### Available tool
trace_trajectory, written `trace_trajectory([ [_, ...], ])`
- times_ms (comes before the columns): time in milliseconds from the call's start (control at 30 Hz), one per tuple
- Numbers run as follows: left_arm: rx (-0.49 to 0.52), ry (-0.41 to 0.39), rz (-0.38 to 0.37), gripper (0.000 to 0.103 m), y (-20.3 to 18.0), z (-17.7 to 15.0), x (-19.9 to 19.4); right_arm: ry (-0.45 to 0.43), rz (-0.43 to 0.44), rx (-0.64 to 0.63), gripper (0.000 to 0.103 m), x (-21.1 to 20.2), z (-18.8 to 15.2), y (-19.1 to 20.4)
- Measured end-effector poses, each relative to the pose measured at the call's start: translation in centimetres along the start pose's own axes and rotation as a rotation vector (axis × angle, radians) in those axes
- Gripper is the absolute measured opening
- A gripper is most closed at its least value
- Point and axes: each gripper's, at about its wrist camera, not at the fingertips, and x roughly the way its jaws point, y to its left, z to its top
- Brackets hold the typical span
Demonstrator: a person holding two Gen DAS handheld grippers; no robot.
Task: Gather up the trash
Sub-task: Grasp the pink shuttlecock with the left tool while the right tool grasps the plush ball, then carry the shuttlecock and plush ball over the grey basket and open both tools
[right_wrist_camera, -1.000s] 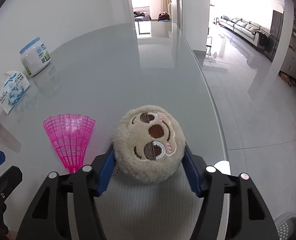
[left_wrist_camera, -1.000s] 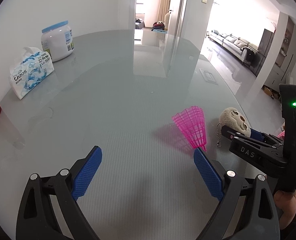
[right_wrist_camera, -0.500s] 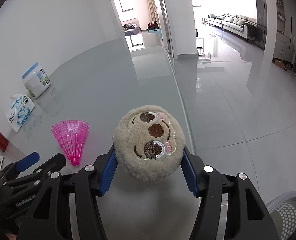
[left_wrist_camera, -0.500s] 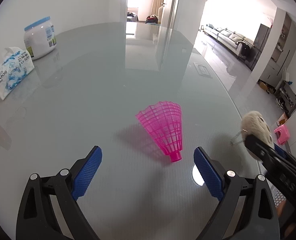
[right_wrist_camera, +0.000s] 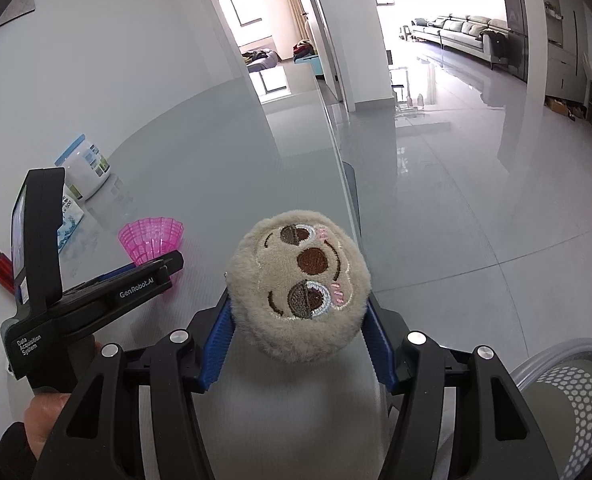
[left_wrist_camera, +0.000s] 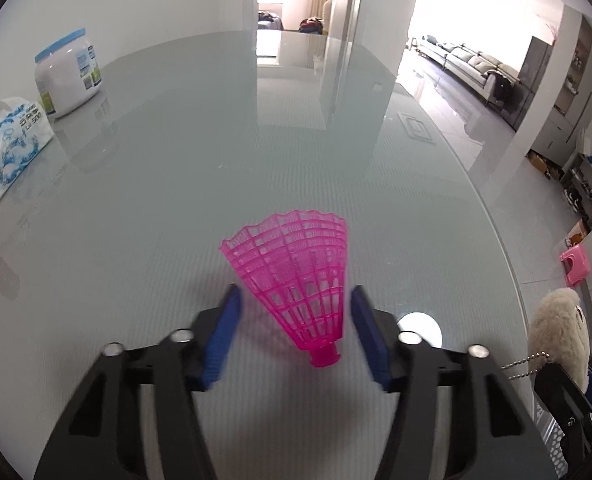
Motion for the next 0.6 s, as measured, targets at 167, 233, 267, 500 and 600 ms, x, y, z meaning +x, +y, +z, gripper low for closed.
trace_trajectory([
  [167, 0.009, -0.012, -0.017, 0.035, 0.0, -0.5, -1.0, -0.003, 0.000, -0.001, 0.057, -0.3, 0.2, 0.1],
  [233, 0.017, -0.025, -0.024, 0.034, 0.0, -0.8, -1.8, -0.003, -0.002, -0.003, 0.057, -0.2, 0.3, 0.7],
  [267, 0.024, -0.033, -0.029, 0.034, 0.0, -1.0, -2.4, -0.004, -0.002, -0.003, 0.057, -0.4, 0.2, 0.7],
  [500, 0.098, -0.081, -0.061, 0.034, 0.8, -3.0, -6.9, -0.035, -0.005, -0.009, 0.057, -3.0, -0.9, 1.2],
  [600, 0.117, -0.088, -0.077, 0.034, 1.0, -4.0, -8.7, -0.042, -0.005, 0.006, 0.057, -4.2, -1.7, 1.1],
])
